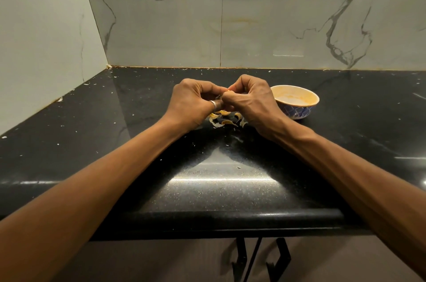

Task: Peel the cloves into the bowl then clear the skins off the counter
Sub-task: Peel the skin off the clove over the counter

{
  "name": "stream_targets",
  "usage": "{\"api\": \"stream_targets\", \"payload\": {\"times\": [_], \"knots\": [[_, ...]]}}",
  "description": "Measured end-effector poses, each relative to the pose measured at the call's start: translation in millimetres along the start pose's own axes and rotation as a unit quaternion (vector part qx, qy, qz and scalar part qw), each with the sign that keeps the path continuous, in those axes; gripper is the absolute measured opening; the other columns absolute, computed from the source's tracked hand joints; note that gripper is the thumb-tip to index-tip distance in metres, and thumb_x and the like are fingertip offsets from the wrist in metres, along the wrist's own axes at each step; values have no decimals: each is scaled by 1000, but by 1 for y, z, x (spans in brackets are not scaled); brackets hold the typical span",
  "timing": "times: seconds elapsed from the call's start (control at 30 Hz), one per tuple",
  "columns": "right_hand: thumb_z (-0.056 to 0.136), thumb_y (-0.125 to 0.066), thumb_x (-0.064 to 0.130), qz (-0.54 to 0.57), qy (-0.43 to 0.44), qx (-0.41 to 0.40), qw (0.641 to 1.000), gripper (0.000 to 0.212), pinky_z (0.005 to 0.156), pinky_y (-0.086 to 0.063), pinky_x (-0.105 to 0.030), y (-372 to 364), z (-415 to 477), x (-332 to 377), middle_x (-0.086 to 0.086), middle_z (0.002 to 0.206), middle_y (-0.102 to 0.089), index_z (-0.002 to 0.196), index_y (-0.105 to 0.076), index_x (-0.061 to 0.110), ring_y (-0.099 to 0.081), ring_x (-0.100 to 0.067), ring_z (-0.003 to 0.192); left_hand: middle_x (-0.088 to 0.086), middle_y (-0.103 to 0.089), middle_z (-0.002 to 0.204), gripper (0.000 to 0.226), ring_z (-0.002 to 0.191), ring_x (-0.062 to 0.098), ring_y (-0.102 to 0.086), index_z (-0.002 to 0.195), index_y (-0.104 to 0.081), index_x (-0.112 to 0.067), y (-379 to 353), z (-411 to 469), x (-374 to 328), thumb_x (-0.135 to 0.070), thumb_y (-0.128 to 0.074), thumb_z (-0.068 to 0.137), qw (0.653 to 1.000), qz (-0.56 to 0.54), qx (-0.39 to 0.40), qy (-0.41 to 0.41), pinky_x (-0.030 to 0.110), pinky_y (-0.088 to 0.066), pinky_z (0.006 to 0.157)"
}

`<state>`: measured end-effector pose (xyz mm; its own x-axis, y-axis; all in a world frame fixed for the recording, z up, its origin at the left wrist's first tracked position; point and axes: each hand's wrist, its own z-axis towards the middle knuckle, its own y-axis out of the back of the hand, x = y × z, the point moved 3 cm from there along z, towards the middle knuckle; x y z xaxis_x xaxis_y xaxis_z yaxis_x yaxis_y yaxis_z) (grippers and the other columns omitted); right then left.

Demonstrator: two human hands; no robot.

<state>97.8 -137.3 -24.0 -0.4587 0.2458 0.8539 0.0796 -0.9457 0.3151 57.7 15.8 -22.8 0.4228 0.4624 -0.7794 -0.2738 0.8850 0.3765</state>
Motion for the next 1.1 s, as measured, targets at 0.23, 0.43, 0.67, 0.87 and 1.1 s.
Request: {"api": "stream_targets", "payload": {"times": [0.23,0.43,0.67,0.87,1.1], "knots": [[66,-69,40,-27,9,-4,1000,21,72,-60,-53,0,-1,1,-3,75,-73,76,-64,22,-73,-24,77,3,-78,88,29,80,11,-75,101,-79,-13,0,-2,-4,2,-81,77,1000,-4,-1,7,32,-62,78],[71,-74,28,-4,-9,24,1000,13,78,-59,-56,1,0,-1,-5,75,-73,80,-68,21,-74,-26,77,4,-78,85,19,81,18,-76,96,-79,-15,3,-1,0,-5,-82,79,999,-26,16,35,38,-62,80],[82,-78,34,-102,47,26,993,13,78,-60,-42,1,0,2,4,82,-73,84,-71,23,-71,-13,79,11,-75,84,7,76,23,-76,91,-76,-6,3,-1,-2,-4,-74,85,997,-43,-17,66,33,-62,70],[86,-76,32,-155,112,13,982,15,67,-54,-22,2,-3,10,9,83,-69,88,-70,19,-66,-5,76,17,-73,90,5,85,27,-74,87,-72,-6,3,0,1,-3,-75,84,984,-119,0,132,39,-62,74],[85,-74,26,-231,238,-3,943,19,66,-47,-30,-4,-8,16,-4,86,-68,87,-69,7,-59,-17,75,4,-67,72,11,65,11,-68,77,-66,-8,-1,1,-1,0,-72,82,980,-118,-7,159,29,-58,62]]}}
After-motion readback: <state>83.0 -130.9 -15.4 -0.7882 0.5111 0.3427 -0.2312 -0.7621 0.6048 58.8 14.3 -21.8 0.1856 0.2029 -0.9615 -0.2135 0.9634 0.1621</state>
